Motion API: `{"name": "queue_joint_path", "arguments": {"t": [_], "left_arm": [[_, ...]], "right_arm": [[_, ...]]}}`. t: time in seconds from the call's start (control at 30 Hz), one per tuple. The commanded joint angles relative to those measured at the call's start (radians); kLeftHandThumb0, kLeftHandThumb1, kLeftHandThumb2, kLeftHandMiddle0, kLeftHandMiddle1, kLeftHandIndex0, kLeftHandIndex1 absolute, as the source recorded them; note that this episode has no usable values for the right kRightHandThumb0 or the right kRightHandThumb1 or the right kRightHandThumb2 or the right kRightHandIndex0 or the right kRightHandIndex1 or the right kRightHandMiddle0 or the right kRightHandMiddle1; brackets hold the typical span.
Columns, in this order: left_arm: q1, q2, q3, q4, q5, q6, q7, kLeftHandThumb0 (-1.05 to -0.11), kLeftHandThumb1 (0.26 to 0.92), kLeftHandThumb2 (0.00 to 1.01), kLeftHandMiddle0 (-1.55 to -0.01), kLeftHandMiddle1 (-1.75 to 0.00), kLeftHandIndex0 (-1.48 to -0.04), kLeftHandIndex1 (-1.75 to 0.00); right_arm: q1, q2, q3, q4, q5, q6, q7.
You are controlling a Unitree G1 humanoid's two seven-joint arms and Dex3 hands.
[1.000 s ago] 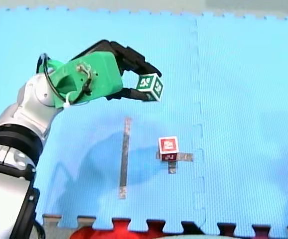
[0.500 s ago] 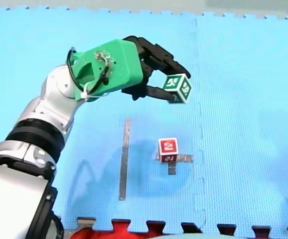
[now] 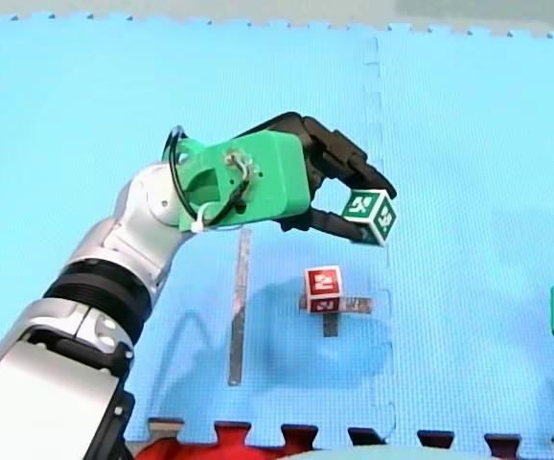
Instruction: Stack cube left
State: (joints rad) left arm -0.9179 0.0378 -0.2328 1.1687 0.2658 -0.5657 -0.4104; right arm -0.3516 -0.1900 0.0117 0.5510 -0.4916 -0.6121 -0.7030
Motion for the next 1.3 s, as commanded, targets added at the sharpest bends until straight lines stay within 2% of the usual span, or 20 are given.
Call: {"name": "queue_joint_path", "arguments": {"t": [0.0,0.23,0.4,0.67,0.93,1.27], "left_arm": [[0.011,-0.005,-0.006,0.002,0.005,-0.008,0.009,-0.484,0.767,0.00,-1.02,-1.75,-1.31,0.00],[0.024,-0.011,-0.025,0.020,0.024,-0.026,0.011,-0.483,0.769,0.00,-1.02,-1.75,-1.31,0.00],[0.012,0.009,-0.037,0.024,0.034,-0.045,-0.022,-0.481,0.771,0.00,-1.02,-1.75,-1.31,0.00],[-0.011,0.023,-0.046,0.024,0.043,-0.076,-0.045,-0.471,0.772,0.00,-1.03,-1.75,-1.31,0.00],[-0.015,0.036,-0.054,0.012,0.045,-0.081,-0.073,-0.470,0.772,0.00,-1.04,-1.75,-1.32,0.00],[-0.010,0.046,-0.041,0.018,0.027,-0.082,-0.085,-0.470,0.773,0.00,-1.05,-1.75,-1.32,0.00]], "right_arm": [[0.001,-0.005,-0.003,-0.008,0.002,0.006,-0.003],[0.007,-0.007,-0.005,-0.021,0.003,0.008,-0.002],[0.015,-0.008,-0.005,-0.032,0.002,0.012,0.000],[0.016,-0.007,-0.004,-0.031,-0.002,0.016,-0.005],[0.020,-0.008,-0.003,-0.034,-0.007,0.015,-0.012],[0.029,-0.005,-0.004,-0.045,-0.001,0.018,-0.005]]}}
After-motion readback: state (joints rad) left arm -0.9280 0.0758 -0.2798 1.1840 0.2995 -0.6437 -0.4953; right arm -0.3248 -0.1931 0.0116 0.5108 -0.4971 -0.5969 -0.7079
